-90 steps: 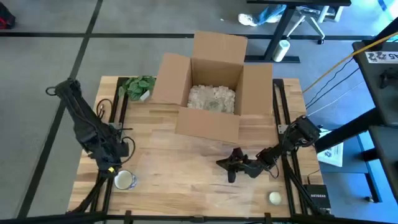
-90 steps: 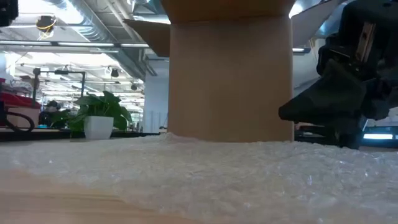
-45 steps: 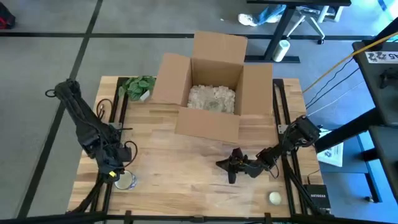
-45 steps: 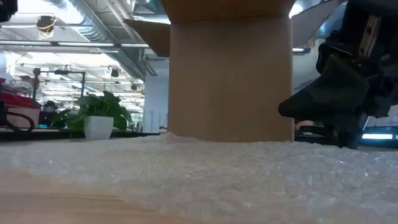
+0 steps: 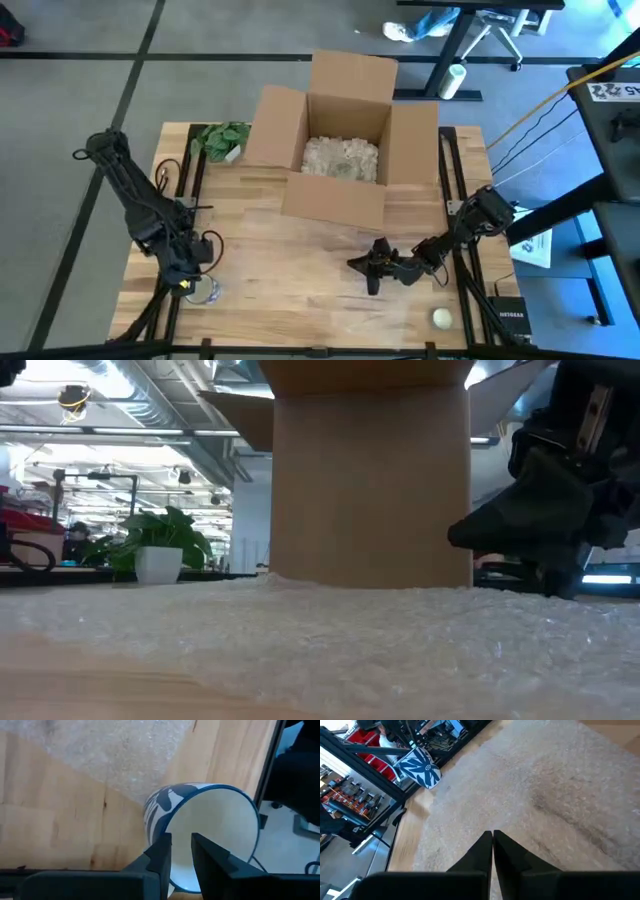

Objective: Wrap mug
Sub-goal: Put the blue mug on the bubble wrap

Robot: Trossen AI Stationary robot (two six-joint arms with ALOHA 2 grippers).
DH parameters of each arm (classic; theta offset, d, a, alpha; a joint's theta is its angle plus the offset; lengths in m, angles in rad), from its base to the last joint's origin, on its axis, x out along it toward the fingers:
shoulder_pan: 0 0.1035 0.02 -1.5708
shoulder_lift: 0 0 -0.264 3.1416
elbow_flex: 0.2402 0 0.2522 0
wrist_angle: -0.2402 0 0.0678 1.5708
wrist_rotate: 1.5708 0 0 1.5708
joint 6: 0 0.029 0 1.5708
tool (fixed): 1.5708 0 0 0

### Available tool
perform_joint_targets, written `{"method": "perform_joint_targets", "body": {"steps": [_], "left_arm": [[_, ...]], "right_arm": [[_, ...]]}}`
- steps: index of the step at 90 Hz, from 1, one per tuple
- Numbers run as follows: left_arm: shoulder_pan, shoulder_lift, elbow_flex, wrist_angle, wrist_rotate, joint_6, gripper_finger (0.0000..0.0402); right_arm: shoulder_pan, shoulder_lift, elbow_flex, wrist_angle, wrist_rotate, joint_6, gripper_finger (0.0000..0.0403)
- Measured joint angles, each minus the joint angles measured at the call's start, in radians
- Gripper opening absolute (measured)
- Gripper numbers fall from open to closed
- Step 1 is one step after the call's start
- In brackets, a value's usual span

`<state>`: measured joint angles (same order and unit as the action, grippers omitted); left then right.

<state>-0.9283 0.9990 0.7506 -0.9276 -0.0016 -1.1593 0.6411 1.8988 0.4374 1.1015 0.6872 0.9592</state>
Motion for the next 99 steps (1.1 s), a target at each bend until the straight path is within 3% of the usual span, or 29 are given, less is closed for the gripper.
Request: {"method": "perform_joint_targets", "body": {"steps": [40, 72, 99], "left_arm": [[0.000, 0.020, 0.031, 0.000, 0.008, 0.041, 0.0059], [0.000, 0.022, 0.053, -0.132, -0.028, 0.061, 0.0059], [0.000, 0.023, 0.053, -0.097, -0.031, 0.059, 0.0059]], "right_arm": [[0.000, 0.000, 0.000, 0.004, -0.019, 0.000, 0.0000], [0.000, 0.000, 0.000, 0.004, -0.018, 0.000, 0.0000], [0.000, 0.000, 0.000, 0.004, -0.018, 0.000, 0.0000]]}}
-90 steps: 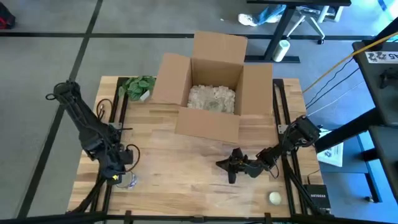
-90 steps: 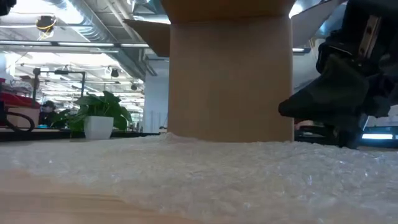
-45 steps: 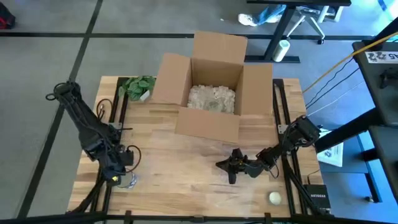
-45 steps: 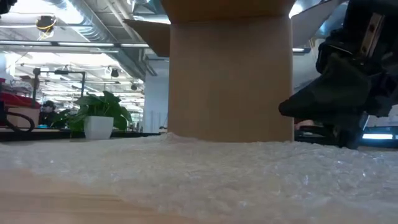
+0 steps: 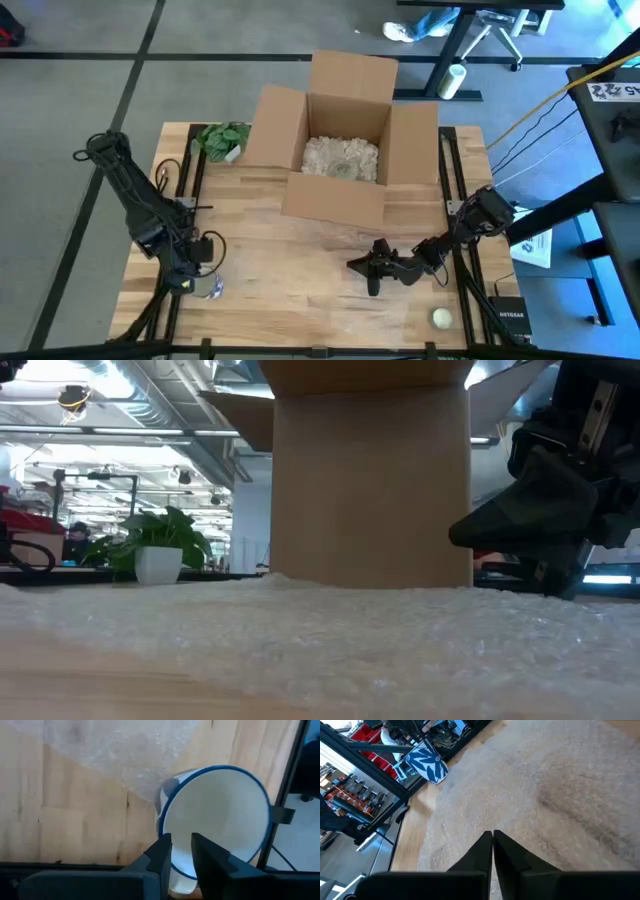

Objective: Wrap mug
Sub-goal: Put the blue mug on the bubble wrap

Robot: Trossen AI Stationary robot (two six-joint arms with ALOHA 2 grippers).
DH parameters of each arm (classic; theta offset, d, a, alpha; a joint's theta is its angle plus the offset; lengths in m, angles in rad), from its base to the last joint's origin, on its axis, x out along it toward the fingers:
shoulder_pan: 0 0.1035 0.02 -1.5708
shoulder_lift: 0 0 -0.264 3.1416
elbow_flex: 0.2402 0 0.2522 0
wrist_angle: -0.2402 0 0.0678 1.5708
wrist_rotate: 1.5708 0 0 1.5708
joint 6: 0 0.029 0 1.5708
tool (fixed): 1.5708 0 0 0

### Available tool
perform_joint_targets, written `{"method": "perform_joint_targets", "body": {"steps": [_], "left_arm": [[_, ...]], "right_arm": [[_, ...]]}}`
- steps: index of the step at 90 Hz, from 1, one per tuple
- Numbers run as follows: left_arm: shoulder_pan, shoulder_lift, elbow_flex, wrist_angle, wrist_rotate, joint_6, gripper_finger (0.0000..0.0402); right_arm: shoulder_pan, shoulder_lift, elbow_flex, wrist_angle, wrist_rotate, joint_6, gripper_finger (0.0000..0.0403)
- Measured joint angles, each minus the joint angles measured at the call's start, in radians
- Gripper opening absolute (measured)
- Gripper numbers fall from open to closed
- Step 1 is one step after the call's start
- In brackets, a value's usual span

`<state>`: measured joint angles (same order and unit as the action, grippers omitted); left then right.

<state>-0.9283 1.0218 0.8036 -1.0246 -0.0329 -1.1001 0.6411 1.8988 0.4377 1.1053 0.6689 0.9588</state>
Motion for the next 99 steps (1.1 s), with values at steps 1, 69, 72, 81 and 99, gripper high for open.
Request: {"method": "perform_joint_targets", "body": {"steps": [1, 69, 72, 81, 99], "left_arm": [[0.000, 0.000, 0.000, 0.000, 0.000, 0.000, 0.0059], [0.002, 0.000, 0.032, -0.073, -0.072, 0.060, 0.0059], [0.002, 0.000, 0.029, -0.082, -0.073, 0.053, 0.0059], [0.002, 0.000, 0.022, -0.082, -0.071, 0.041, 0.0059], [0.002, -0.001, 0.022, -0.045, -0.063, 0.034, 0.0059]], "right_arm": [[0.000, 0.000, 0.000, 0.000, 0.000, 0.000, 0.0000], [0.000, 0.000, 0.000, 0.000, 0.000, 0.000, 0.0000], [0.000, 0.000, 0.000, 0.000, 0.000, 0.000, 0.0000], [0.000, 0.000, 0.000, 0.000, 0.000, 0.000, 0.0000], [0.000, 0.000, 0.000, 0.000, 0.000, 0.000, 0.0000]]}}
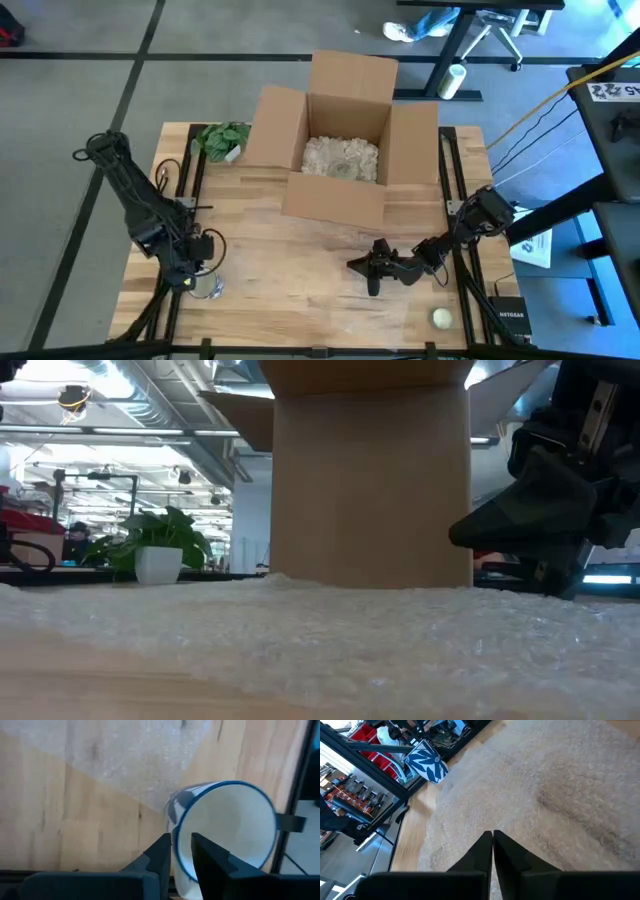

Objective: Wrap mug
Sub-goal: Put the blue mug on the bubble wrap

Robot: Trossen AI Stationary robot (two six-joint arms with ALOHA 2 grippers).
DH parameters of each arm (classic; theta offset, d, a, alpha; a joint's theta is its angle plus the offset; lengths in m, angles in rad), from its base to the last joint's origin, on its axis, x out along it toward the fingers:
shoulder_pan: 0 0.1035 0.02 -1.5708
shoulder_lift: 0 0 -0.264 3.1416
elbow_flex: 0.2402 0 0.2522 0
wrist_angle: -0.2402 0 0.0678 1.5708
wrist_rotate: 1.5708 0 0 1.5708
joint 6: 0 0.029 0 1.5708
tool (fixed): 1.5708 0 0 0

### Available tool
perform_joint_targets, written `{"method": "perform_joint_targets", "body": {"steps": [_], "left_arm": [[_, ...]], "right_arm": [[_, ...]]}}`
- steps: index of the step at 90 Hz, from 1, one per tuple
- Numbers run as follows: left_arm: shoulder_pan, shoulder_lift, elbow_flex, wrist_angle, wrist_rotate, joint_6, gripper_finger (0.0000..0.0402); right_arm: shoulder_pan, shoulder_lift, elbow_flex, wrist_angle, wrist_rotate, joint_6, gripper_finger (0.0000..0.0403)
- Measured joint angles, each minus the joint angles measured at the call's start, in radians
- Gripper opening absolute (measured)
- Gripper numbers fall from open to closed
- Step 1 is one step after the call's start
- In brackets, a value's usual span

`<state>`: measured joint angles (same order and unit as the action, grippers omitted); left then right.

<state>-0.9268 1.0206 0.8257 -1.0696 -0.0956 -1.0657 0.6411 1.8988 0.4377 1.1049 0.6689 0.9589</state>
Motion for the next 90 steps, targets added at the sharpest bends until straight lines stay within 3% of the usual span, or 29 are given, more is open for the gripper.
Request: {"method": "perform_joint_targets", "body": {"steps": [27, 61, 77, 90], "left_arm": [[0.000, 0.000, -0.001, 0.006, 0.002, -0.001, 0.0059], [0.000, 0.001, -0.101, 0.104, 0.018, -0.022, 0.0057], [0.000, 0.001, -0.101, 0.085, 0.015, -0.026, 0.0013], [0.000, 0.001, -0.101, 0.084, 0.022, -0.054, 0.0005]], "right_arm": [[0.000, 0.000, 0.000, 0.000, 0.000, 0.000, 0.0000], [0.000, 0.000, 0.000, 0.001, -0.008, 0.000, 0.0000], [0.000, 0.000, 0.000, 0.004, -0.008, 0.000, 0.0000], [0.000, 0.000, 0.000, 0.005, -0.008, 0.001, 0.0000]]}}
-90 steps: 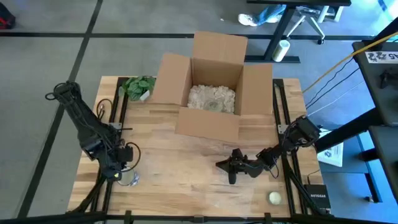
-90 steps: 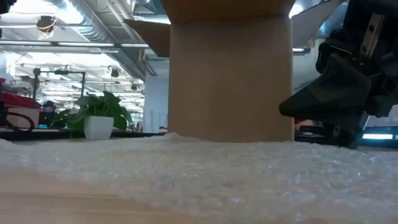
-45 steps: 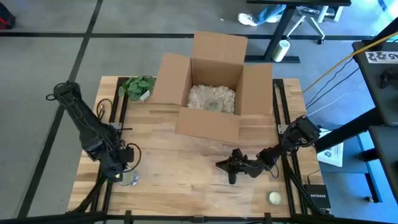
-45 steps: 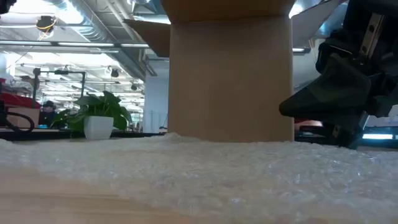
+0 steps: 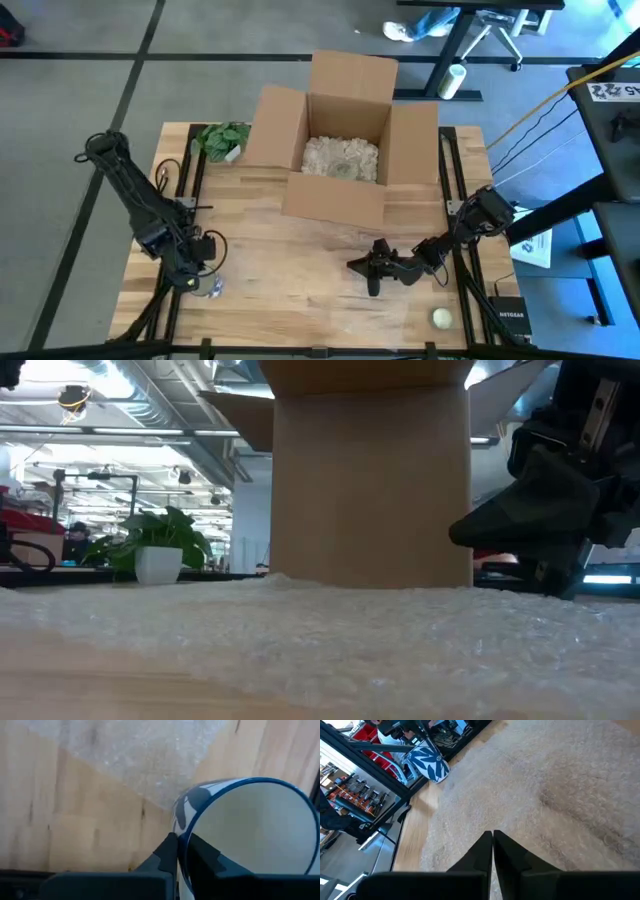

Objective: Wrap mug
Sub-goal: Put the blue mug on the bubble wrap

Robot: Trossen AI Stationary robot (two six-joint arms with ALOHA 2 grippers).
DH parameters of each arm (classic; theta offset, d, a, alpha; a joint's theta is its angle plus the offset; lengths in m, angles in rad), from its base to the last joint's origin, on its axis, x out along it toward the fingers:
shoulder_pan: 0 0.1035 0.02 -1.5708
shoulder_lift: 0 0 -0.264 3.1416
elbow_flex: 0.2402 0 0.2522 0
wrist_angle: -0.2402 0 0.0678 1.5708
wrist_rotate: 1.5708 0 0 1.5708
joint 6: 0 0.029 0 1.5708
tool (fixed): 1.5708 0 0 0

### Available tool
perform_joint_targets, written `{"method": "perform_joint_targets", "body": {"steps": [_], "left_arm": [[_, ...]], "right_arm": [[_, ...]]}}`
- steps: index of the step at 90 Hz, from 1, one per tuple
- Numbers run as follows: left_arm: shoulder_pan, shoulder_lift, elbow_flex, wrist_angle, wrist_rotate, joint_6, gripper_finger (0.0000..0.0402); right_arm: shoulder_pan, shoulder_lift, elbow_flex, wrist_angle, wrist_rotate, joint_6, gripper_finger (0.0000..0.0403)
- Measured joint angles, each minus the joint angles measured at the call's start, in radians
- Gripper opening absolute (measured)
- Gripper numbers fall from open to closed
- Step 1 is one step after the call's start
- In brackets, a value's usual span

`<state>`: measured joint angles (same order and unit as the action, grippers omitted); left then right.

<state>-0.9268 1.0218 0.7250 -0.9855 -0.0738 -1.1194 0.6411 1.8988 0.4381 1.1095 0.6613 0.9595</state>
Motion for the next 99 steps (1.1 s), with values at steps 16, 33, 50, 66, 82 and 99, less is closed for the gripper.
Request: {"method": "perform_joint_targets", "body": {"steps": [16, 33, 50, 66, 82, 99], "left_arm": [[0.000, 0.002, 0.009, -0.004, 0.000, -0.003, 0.0003], [0.051, 0.003, 0.085, -0.064, -0.014, 0.018, 0.0001], [0.189, 0.088, 0.209, -0.113, -0.023, 0.204, 0.0001], [0.343, 0.238, 0.336, -0.120, -0.025, 0.461, 0.0000], [0.484, 0.394, 0.454, -0.092, -0.038, 0.664, 0.0000], [0.589, 0.537, 0.571, -0.071, -0.014, 0.797, 0.0000]], "right_arm": [[0.000, 0.000, 0.000, 0.002, 0.000, 0.000, 0.0000], [0.000, 0.000, 0.000, 0.005, 0.000, 0.000, 0.0000], [0.000, 0.000, 0.000, 0.005, -0.015, 0.000, 0.0000], [0.000, 0.000, 0.000, 0.019, -0.053, 0.000, 0.0000], [0.001, 0.000, 0.000, 0.053, -0.084, 0.000, 0.0000], [0.001, 0.000, 0.000, 0.053, -0.154, 0.003, 0.0000]]}}
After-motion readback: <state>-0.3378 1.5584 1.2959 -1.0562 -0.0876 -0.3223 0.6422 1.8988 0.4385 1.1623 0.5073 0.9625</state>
